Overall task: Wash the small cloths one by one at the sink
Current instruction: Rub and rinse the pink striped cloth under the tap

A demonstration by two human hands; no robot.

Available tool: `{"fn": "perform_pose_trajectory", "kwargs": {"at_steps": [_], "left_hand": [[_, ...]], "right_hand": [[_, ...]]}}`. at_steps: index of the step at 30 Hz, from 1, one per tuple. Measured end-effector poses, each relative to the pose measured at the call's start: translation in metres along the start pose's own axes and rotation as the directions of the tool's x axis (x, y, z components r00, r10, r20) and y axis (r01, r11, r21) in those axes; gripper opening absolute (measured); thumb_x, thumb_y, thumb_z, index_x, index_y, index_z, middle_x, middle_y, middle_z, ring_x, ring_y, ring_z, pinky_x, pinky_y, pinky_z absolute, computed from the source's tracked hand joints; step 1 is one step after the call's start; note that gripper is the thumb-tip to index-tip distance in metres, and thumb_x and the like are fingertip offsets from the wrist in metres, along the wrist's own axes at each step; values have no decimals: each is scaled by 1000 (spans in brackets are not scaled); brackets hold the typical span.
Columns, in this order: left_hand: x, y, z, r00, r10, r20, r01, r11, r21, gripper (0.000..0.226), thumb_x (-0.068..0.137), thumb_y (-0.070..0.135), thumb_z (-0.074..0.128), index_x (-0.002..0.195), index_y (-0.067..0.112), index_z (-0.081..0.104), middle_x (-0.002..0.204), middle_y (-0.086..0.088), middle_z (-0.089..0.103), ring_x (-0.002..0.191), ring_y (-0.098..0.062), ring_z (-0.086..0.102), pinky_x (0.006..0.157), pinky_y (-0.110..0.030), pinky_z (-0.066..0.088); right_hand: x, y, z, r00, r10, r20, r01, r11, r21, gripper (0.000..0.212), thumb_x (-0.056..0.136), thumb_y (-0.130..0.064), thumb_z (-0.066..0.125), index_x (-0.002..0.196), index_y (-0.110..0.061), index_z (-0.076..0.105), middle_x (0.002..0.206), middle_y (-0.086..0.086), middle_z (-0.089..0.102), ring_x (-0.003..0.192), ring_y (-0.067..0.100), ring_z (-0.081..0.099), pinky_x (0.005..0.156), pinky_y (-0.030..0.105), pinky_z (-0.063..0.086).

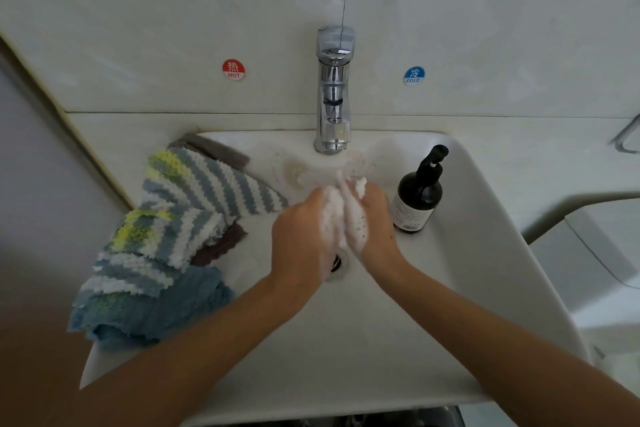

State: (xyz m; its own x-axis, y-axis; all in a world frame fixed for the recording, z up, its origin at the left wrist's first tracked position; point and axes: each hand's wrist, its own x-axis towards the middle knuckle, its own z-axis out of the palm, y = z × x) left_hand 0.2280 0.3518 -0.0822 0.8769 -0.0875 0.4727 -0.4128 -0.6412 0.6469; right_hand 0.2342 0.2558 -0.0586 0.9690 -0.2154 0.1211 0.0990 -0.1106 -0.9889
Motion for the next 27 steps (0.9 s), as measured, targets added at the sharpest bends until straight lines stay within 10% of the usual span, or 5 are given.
{"fn": "perform_pose_trajectory", "kwargs": {"at_steps": [9,14,19,27], "left_hand": [[11,-12,9,994,-112,-10,111,994,-23,17,90,22,47,81,13,58,67,13,49,65,-13,54,65,-36,51],[-5,23,0,972,-227,51,230,907,-351,35,73,48,39,78,20,59,83,-29,64,80,-46,61,76,-59,51],[19,-9,2,995,-85,51,87,996,-36,50,81,49,32,82,8,60,72,5,54,66,-14,54,66,-40,53],[5,0,20,991,-76,108,89,989,-120,28,89,28,47,100,5,59,86,-3,59,83,-22,61,83,-35,51]], "right_hand": [[-8,5,-3,987,-126,99,154,920,-361,37,102,-27,46,64,-27,47,58,-11,55,62,7,58,64,31,48],[2,6,-10,988,-149,33,153,971,-186,49,99,-15,52,54,-25,36,47,-16,37,50,-3,34,52,20,29],[-10,1,-4,991,-91,100,108,978,-178,42,102,-19,50,61,-29,48,52,-14,48,51,-1,47,55,20,38],[3,11,-17,999,38,38,-32,989,-143,45,97,-2,53,61,-26,39,54,-18,43,47,-3,43,54,24,34]]}}
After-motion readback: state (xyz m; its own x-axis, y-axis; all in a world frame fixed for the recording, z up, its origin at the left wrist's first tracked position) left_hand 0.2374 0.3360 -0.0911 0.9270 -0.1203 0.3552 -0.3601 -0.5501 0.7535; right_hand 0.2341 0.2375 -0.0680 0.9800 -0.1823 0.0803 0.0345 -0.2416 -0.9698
